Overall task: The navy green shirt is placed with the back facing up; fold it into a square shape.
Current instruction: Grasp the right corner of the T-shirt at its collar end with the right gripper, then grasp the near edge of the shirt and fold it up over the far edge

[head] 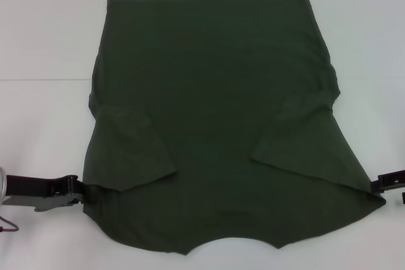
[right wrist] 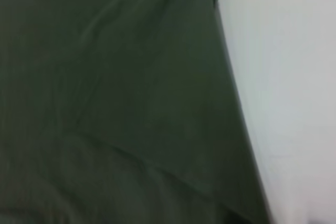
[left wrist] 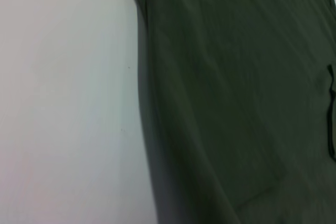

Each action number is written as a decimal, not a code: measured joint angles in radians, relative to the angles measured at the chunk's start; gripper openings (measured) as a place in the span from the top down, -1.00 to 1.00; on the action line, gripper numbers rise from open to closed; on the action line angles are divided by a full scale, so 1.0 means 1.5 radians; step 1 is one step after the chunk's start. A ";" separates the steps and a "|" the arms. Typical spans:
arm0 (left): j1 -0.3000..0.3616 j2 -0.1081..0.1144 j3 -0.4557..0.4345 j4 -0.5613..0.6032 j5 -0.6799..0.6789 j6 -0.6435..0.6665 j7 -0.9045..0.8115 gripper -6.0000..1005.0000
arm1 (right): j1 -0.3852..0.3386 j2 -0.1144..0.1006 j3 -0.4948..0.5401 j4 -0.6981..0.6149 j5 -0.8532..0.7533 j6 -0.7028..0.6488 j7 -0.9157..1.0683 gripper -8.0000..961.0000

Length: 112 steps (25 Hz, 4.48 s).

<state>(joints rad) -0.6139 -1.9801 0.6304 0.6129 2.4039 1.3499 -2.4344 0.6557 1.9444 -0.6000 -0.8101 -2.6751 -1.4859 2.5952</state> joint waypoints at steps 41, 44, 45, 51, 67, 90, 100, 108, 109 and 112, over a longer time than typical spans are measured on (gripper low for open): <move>0.002 -0.007 -0.005 0.001 -0.002 -0.003 0.008 0.91 | 0.007 0.026 -0.056 0.037 -0.001 0.080 -0.015 -0.90; 0.002 -0.007 -0.006 0.001 -0.002 -0.004 0.008 0.90 | 0.008 0.027 -0.056 0.038 -0.001 0.080 -0.016 -0.90; 0.002 -0.007 -0.006 0.001 -0.002 -0.004 0.009 0.90 | 0.009 0.028 -0.056 0.038 -0.001 0.081 -0.016 -0.90; 0.002 -0.007 -0.006 0.000 -0.003 -0.004 0.009 0.90 | 0.013 0.033 -0.057 0.038 -0.001 0.081 -0.016 -0.90; 0.003 -0.007 -0.007 0.000 -0.004 -0.003 0.015 0.90 | 0.036 0.049 -0.057 0.050 0.002 0.080 -0.017 -0.91; 0.002 -0.007 -0.008 0.000 -0.011 -0.001 0.017 0.90 | 0.038 0.052 -0.074 0.048 0.000 0.106 -0.014 0.24; 0.003 -0.005 -0.008 0.000 -0.011 0.001 0.017 0.90 | 0.037 0.052 -0.075 0.040 0.002 0.101 -0.032 0.85; -0.002 0.017 0.001 -0.002 -0.001 0.074 0.026 0.90 | 0.034 0.044 -0.069 0.034 0.007 0.007 -0.102 0.86; -0.002 0.022 0.002 -0.002 0.001 0.088 0.026 0.90 | 0.031 0.044 -0.069 0.030 0.007 -0.009 -0.110 0.86; 0.002 0.037 0.001 -0.002 0.002 0.122 0.026 0.90 | 0.016 0.043 -0.068 0.012 0.007 -0.063 -0.137 0.86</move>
<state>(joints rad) -0.6102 -1.9250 0.6319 0.6106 2.4075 1.5327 -2.3949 0.6793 2.0081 -0.7027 -0.7922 -2.6644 -1.5802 2.3891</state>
